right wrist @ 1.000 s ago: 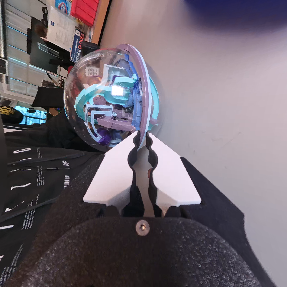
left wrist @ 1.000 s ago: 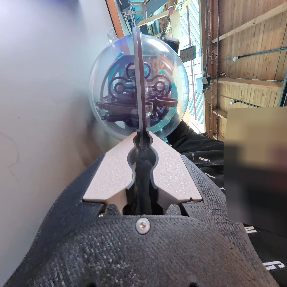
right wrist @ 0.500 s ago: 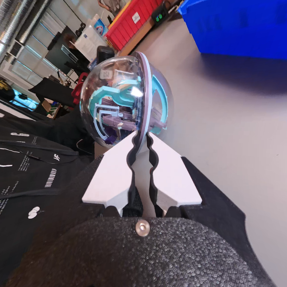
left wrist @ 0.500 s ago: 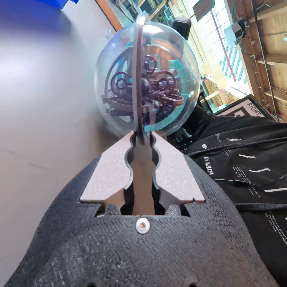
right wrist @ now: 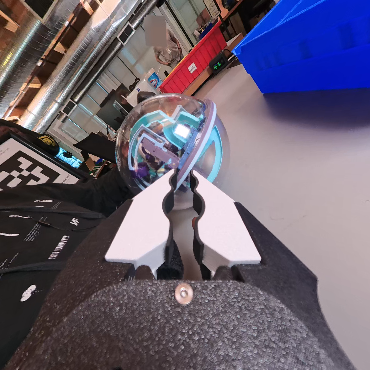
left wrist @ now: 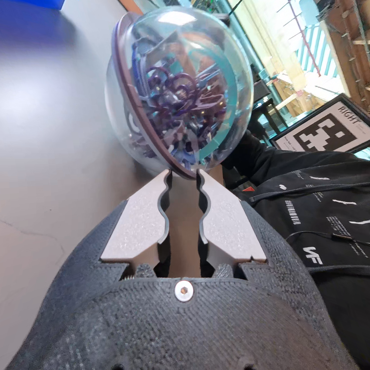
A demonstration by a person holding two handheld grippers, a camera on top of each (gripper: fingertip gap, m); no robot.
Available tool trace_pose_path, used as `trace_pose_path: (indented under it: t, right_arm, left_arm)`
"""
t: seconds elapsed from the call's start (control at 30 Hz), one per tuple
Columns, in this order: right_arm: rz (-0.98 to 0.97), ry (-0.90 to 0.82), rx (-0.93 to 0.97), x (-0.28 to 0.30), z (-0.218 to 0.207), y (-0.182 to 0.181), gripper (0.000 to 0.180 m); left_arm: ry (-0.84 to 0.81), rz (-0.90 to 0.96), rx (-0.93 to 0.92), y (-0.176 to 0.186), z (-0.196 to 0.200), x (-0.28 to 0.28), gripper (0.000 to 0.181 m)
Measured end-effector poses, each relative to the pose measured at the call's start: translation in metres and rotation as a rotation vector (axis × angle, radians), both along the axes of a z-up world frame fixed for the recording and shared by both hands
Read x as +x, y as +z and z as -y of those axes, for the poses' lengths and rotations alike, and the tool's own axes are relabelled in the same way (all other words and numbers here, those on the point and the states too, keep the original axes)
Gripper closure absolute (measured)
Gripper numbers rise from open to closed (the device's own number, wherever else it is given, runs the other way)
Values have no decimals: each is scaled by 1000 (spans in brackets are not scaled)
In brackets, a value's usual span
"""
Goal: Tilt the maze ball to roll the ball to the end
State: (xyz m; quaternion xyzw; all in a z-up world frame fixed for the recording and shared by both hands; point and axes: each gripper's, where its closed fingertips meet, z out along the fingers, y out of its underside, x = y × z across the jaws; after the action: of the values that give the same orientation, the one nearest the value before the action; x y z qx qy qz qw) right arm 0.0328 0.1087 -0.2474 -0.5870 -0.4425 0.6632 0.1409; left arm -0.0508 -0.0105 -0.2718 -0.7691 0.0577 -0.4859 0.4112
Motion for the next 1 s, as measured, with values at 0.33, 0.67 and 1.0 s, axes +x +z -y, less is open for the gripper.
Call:
trace_pose_path:
  t: [0.33,0.67,1.0]
  right_arm:
    - [-45,37,5,0,6,2,172]
    - [-64,34,28,5,7,3,172]
    - [-174,9,96,10,5,24,174]
  left_arm:
    - [103,153,40,17,-22,-46,152]
    - [34,90,107,17,-10,-15,173]
    - [38,-149,180,5,-11,-4,173]
